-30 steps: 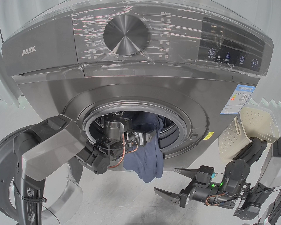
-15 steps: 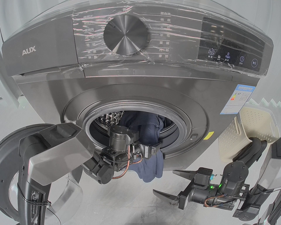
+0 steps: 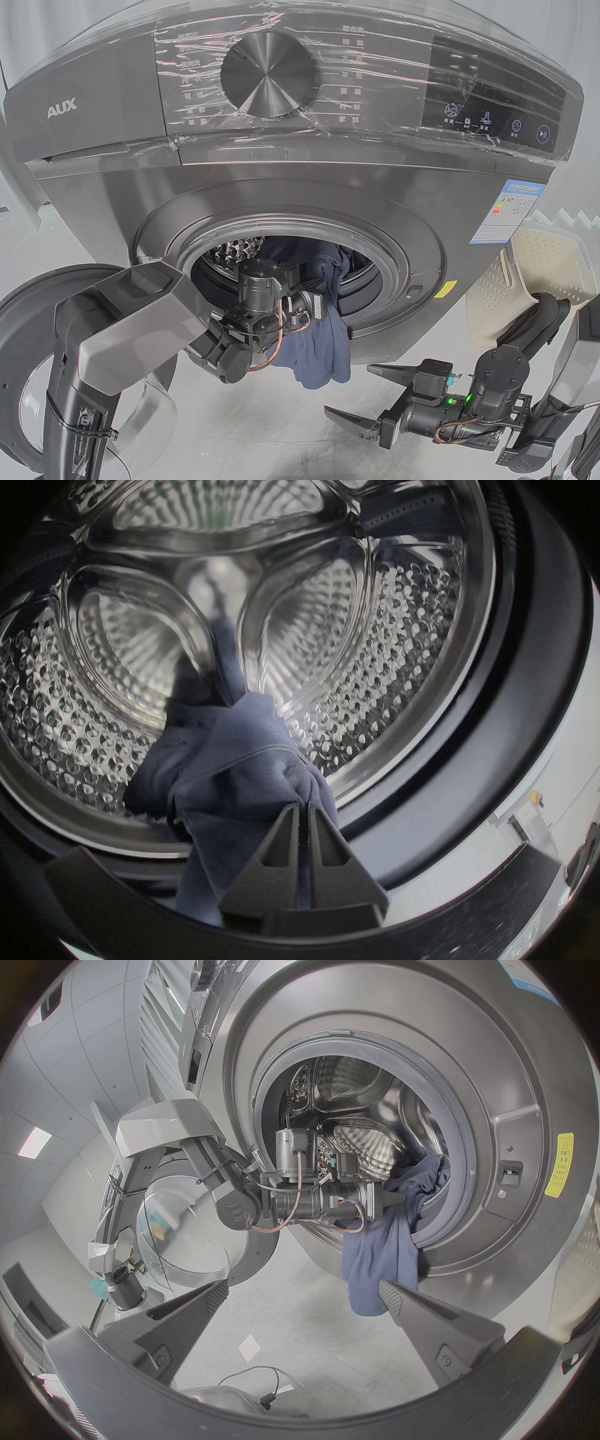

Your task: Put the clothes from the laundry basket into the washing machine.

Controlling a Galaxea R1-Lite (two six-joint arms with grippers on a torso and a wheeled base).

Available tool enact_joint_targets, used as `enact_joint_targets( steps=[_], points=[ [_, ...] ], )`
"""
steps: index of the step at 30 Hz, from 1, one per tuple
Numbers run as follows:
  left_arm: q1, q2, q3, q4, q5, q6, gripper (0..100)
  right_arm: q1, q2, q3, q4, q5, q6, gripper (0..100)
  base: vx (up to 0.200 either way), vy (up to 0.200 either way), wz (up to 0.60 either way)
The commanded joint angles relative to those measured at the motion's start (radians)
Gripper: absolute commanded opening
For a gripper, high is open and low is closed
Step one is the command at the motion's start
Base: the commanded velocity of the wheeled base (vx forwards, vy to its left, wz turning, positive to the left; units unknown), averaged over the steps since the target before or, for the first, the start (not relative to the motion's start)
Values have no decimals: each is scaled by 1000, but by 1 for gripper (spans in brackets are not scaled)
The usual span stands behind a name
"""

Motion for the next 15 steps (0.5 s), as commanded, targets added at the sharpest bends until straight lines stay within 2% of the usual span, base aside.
enact_joint_targets(
  steps=[1, 5, 15],
  points=[
    [23, 21, -92, -34, 39, -3, 0, 2, 4, 0, -1, 0, 1, 100, 0, 0, 0],
    [55, 38, -193, -41, 81, -3, 0, 10, 2, 1, -1, -1, 2, 100, 0, 0, 0],
    [67, 36, -205, -37, 83, -3, 0, 22, 2, 1, -1, -3, 1, 100, 0, 0, 0]
  ],
)
